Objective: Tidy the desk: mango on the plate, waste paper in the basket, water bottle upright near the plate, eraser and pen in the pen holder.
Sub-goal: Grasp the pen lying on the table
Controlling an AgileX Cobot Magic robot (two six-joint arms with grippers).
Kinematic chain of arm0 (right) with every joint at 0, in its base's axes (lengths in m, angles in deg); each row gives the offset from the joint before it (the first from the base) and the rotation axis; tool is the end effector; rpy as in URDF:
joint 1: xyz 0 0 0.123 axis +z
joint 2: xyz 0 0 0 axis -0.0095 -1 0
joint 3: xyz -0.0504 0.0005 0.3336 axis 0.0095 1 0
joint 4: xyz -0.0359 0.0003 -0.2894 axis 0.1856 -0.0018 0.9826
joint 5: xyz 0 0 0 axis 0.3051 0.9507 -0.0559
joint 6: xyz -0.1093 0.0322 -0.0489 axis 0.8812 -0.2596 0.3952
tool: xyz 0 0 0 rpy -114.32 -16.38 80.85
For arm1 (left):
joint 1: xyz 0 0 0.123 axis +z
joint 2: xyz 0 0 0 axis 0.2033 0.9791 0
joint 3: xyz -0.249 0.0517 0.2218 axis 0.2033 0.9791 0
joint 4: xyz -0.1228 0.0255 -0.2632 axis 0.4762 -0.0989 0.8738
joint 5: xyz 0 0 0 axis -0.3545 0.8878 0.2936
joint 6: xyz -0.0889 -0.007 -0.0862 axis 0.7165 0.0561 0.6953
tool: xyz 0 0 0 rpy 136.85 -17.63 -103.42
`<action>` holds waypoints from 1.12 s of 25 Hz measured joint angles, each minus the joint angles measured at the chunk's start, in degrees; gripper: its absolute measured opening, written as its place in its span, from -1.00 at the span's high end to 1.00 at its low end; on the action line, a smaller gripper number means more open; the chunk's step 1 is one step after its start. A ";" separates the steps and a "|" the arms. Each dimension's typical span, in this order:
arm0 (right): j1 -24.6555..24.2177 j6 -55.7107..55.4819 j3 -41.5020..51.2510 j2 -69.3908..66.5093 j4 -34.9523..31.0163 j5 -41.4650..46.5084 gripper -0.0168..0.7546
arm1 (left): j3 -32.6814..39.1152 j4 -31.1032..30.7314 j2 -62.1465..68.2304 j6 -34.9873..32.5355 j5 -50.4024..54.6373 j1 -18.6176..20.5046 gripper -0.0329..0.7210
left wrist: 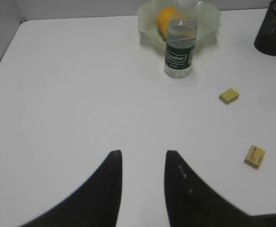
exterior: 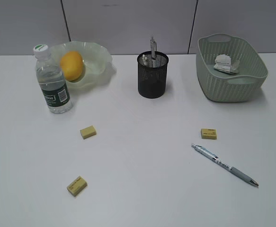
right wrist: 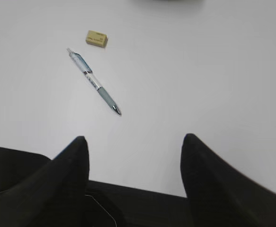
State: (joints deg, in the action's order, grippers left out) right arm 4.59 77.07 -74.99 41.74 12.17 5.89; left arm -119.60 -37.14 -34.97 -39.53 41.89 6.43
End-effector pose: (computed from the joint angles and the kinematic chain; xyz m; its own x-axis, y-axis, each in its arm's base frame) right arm 0.0994 0.0173 0.3472 -0.7032 -0.1532 -0.6943 -0.2013 0.9794 -0.0122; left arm 0.0024 -0.0002 0.2887 -0.4361 0.0153 -0.8998 0.0815 0.9964 -0.0226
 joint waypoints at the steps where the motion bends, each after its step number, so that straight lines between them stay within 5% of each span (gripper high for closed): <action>1: 0.24 0.00 -1.30 -1.90 -0.55 -0.46 -0.31 | 0.00 0.00 0.00 0.00 0.00 -0.36 0.28; 17: 15.38 1.58 -12.54 -44.73 1.98 -3.00 -0.31 | 0.00 -0.59 0.00 0.00 -0.05 -0.60 0.28; 28: 16.49 11.55 -15.28 -67.71 -1.03 -13.29 -0.31 | 0.00 -0.59 0.00 0.00 -0.10 -0.60 0.28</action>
State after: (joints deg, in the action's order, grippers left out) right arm 21.08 88.62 -90.26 -25.96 11.13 -7.40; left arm -119.60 -37.73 -34.97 -39.53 41.79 5.83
